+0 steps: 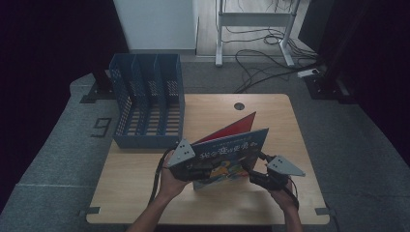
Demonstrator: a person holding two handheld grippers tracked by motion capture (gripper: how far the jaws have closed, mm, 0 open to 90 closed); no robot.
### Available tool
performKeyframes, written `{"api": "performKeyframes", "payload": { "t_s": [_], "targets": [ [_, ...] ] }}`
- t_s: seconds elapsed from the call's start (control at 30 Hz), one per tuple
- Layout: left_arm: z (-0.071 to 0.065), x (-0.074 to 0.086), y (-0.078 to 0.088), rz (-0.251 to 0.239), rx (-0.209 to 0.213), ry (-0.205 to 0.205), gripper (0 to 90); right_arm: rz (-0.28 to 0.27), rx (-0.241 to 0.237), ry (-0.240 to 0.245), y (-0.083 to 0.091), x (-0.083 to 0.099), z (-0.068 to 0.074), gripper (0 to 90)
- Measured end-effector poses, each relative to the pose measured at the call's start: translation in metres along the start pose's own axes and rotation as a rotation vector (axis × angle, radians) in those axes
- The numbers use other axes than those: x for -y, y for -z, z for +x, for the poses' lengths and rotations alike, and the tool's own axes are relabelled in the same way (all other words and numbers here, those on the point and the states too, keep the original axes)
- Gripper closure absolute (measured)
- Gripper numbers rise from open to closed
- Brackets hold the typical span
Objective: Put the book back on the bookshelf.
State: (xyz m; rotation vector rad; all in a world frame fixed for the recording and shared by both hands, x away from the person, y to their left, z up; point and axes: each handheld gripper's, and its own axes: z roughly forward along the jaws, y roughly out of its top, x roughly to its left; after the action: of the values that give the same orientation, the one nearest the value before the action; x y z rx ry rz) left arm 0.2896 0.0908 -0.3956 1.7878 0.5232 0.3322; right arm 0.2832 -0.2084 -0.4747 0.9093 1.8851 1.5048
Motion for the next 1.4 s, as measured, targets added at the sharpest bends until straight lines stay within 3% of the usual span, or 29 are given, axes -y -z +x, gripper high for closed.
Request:
{"api": "performKeyframes", "payload": {
  "t_s": [0.07, 0.17, 0.27, 0.5, 0.67, 0.7, 0.93, 1.1, 1.17, 1.27, 1.4],
  "targets": [
    [0.0, 0.0, 0.0, 0.004, 0.01, -0.001, 20.7, -0.002, 0.0, -0.004, -0.001, 0.0, 0.0, 32.9],
    [-0.003, 0.0, 0.0, 0.018, -0.032, -0.025, 17.5, -0.003, 0.0, -0.005, -0.001, 0.0, 0.0, 32.8],
    [-0.003, 0.0, 0.0, 0.023, -0.016, -0.023, 11.8, -0.003, -0.001, -0.007, -0.001, 0.0, 0.0, 32.6],
    [-0.006, 0.001, -0.002, 0.064, -0.031, -0.051, 2.9, -0.002, -0.002, -0.004, -0.001, 0.0, 0.0, 32.2],
    [-0.007, 0.001, -0.003, 0.092, -0.06, -0.036, 0.0, 0.0, 0.0, -0.002, -0.002, 0.0, 0.0, 32.2],
    [-0.008, 0.0, -0.003, 0.105, -0.097, -0.038, 2.7, 0.001, 0.0, -0.002, -0.002, 0.0, 0.001, 31.9],
    [-0.008, 0.0, -0.003, 0.103, -0.099, -0.038, 6.0, 0.01, -0.001, 0.001, -0.003, 0.001, 0.001, 31.7],
    [-0.006, 0.001, -0.003, 0.088, -0.158, -0.041, 13.1, 0.008, -0.002, 0.0, -0.004, 0.001, 0.001, 31.7],
    [-0.004, 0.001, -0.002, 0.081, -0.153, -0.024, 15.4, 0.004, -0.002, 0.001, -0.005, 0.001, 0.001, 31.3],
    [0.0, 0.001, 0.003, 0.047, -0.12, 0.033, 27.2, 0.004, -0.009, 0.001, -0.009, 0.0, 0.001, 31.2],
    [0.005, 0.002, 0.009, 0.014, -0.142, 0.06, 39.6, 0.004, -0.026, 0.019, -0.016, -0.001, 0.005, 30.9]
  ]
}}
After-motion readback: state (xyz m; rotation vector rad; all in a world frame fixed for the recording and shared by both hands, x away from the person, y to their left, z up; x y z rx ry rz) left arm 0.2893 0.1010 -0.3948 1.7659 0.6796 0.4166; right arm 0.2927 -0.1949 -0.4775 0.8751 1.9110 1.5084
